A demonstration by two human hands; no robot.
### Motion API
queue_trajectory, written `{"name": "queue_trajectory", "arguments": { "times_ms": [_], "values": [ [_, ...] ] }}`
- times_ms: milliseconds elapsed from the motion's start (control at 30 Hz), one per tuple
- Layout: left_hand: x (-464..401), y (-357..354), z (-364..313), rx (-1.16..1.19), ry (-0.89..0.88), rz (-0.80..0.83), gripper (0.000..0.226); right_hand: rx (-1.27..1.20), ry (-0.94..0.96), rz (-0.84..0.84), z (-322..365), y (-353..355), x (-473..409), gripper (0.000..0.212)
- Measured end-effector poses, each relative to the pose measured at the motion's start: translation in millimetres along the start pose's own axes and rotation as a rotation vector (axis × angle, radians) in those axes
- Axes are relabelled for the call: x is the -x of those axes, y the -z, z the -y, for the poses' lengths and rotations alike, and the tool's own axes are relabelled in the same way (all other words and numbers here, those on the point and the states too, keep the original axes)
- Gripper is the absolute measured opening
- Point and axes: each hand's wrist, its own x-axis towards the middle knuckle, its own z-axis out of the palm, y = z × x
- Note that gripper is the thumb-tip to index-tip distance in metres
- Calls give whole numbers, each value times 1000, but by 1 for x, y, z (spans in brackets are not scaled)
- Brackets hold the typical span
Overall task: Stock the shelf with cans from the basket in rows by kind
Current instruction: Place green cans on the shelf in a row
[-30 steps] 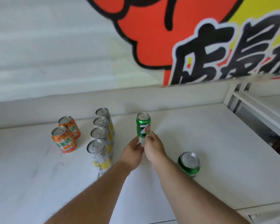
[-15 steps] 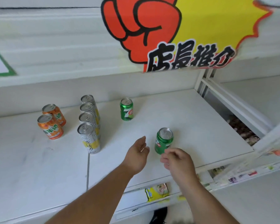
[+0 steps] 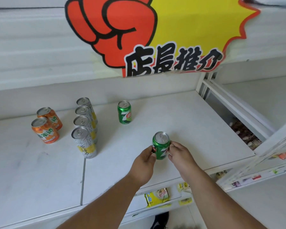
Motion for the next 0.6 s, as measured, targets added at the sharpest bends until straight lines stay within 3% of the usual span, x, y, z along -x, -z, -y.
{"name": "queue_trajectory", "arguments": {
  "times_ms": [600],
  "values": [
    [34,69,36,31,7,-173,41,128,80,196,2,-75,16,30]
  ]
}}
